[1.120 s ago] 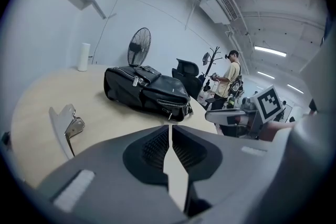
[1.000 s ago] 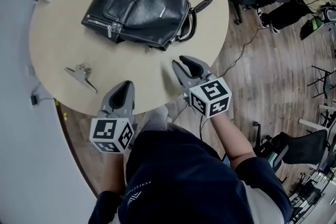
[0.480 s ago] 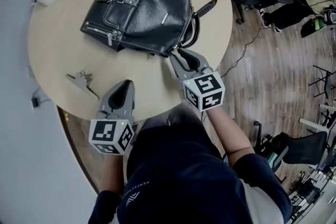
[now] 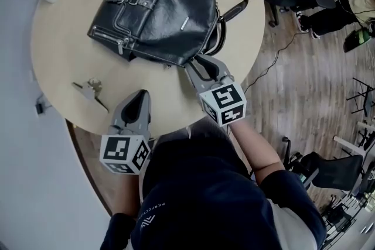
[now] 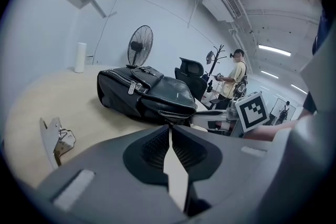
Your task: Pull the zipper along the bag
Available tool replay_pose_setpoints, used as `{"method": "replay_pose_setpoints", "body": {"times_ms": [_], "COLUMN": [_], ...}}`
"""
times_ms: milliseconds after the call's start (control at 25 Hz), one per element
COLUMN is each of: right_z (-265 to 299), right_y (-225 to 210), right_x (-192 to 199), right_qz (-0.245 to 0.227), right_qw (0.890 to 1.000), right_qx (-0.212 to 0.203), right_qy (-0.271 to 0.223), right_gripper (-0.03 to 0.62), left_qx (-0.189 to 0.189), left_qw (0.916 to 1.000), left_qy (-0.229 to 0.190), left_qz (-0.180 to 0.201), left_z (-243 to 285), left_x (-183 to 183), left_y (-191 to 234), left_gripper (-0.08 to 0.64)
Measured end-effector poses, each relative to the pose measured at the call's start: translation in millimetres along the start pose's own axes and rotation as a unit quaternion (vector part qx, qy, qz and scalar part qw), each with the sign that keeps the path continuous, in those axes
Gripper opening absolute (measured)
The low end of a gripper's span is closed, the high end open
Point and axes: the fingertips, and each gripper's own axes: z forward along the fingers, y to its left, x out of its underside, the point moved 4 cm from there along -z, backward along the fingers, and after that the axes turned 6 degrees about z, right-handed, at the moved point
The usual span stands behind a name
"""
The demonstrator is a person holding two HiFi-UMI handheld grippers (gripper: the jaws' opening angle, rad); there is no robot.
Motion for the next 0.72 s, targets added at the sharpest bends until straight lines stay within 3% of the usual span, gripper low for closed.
{"method": "replay_pose_setpoints", "body": {"times_ms": [360, 720], "right_z": [5.6, 7.8], "right_y": [0.4, -4.6], "right_x": [-0.2, -1.4], "right_qz": [-0.038, -0.065], "right_qw": [0.999, 0.997], "right_qx": [-0.031, -0.044], "right_qy": [0.004, 0.015], "right_gripper": [0.089, 0.034], "left_qx": [-0.018, -0.023], "left_qw": [0.9998, 0.9996], "left_qy": [0.010, 0.011], "left_qz": [-0.009, -0.011], "left_z": [11.3, 23.3], "left_x": [-2.4, -10.9], "left_y": [-4.9, -12.7], "left_gripper": [0.037, 0.037]}}
